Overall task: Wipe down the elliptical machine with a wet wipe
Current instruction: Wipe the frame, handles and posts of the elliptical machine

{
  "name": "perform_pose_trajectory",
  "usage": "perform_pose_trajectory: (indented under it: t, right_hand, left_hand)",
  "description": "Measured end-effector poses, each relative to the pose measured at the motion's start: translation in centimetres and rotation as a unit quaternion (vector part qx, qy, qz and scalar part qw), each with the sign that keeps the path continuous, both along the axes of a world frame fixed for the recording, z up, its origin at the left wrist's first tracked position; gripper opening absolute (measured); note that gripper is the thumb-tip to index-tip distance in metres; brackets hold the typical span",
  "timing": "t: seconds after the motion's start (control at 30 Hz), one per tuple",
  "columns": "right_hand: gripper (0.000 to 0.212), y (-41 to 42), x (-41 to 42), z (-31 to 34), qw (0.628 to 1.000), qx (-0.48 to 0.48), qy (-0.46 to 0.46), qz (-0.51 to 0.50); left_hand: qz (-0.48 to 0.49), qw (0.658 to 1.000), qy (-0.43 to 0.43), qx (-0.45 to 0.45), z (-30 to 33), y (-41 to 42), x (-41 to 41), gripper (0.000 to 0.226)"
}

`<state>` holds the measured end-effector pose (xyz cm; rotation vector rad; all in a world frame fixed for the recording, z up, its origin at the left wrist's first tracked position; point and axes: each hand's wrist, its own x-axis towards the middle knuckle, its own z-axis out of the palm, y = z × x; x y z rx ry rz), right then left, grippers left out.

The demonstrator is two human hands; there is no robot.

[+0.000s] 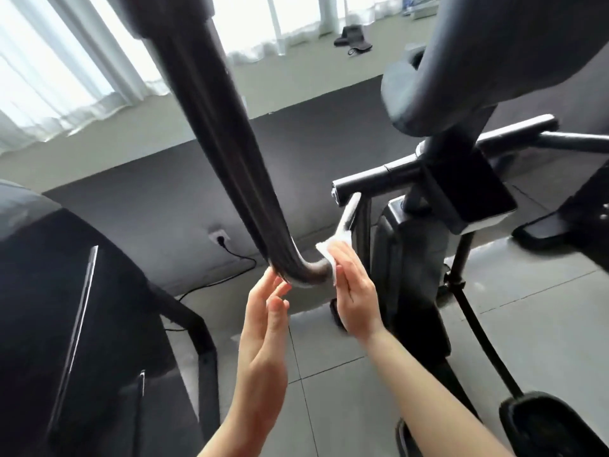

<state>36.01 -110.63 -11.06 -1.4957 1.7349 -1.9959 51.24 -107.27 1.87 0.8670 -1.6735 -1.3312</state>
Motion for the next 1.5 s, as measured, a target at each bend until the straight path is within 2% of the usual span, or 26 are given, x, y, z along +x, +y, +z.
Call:
perform_pose_trajectory:
  t: [0.13, 0.27, 0.4, 0.5, 0.63, 0.7, 0.8, 0.9, 1.0, 1.07, 1.27, 1.33, 1.4, 1.43, 1.5]
  right_hand:
    - [0.040, -3.3, -7.3, -1.0, 0.990, 0.127, -0.046, 0.034]
    - [0.033, -5.0, -8.5, 0.1, 0.983, 0.149, -0.102, 0.024]
    - [0.036, -1.0, -1.5, 1.4, 0.984, 0.079, -0.153, 0.036]
    - [0.038, 2.6, 3.6, 4.9, 0.982, 0.025, -0.177, 0.055]
    - [0.034, 4.0, 5.7, 9.2, 0.984, -0.051, -0.136, 0.101]
    - [0.036, 3.3, 4.9, 7.9, 0.990, -0.057, -0.091, 0.095]
    - [0.045, 1.8, 1.9, 3.4, 0.991, 0.000, -0.103, 0.090]
    - [0.029, 0.5, -2.3, 1.8, 0.988, 0.089, -0.114, 0.059]
    - [0.019, 0.3, -2.2, 3.8, 0.979, 0.160, -0.122, 0.025]
    - [0.022, 1.4, 0.7, 6.0, 0.980, 0.142, -0.134, 0.027]
    - [0.027, 5.7, 6.4, 16.4, 0.974, -0.071, -0.215, 0.020]
    - [0.023, 6.1, 6.9, 19.3, 0.972, -0.153, -0.179, 0.002]
    - [0.016, 5.8, 7.4, 21.3, 0.967, -0.233, -0.099, -0.007]
    - [0.019, 5.4, 7.6, 22.2, 0.966, -0.258, -0.027, -0.019]
    - [0.021, 4.0, 6.9, 23.4, 0.941, -0.260, 0.207, -0.064]
  left_hand:
    - [0.039, 0.999, 0.020, 0.027, -0.2, 0.3, -0.6, 0.053]
    - [0.054, 0.998, 0.024, 0.037, -0.1, 0.6, -0.7, 0.045]
    - [0.039, 0.999, 0.021, 0.024, -0.2, 0.4, -0.6, 0.045]
    - [0.025, 0.999, 0.027, 0.015, -0.3, 0.0, -0.3, 0.044]
    - [-0.014, 1.000, 0.019, 0.003, -0.2, -0.4, 0.2, 0.052]
    - [-0.008, 1.000, 0.017, -0.003, -0.1, -0.6, 0.4, 0.060]
    - [0.012, 0.999, 0.023, 0.020, 0.2, -0.7, 0.4, 0.055]
    - [-0.001, 0.999, 0.015, 0.048, 0.7, -0.7, 0.5, 0.048]
    - [-0.021, 0.998, -0.009, 0.050, 1.1, -0.8, 1.1, 0.053]
    - [-0.019, 0.999, -0.011, 0.041, 1.3, -0.9, 1.4, 0.052]
    - [0.009, 0.996, 0.086, -0.015, 5.3, -2.0, 1.4, 0.043]
    - [0.002, 0.990, 0.132, -0.039, 7.4, -2.5, 1.5, 0.037]
    - [-0.022, 0.982, 0.177, -0.059, 9.5, -2.8, 1.5, 0.037]
    - [-0.035, 0.978, 0.192, -0.073, 10.3, -2.9, 1.4, 0.043]
    - [-0.053, 0.969, 0.222, -0.096, 11.8, -3.2, 1.5, 0.051]
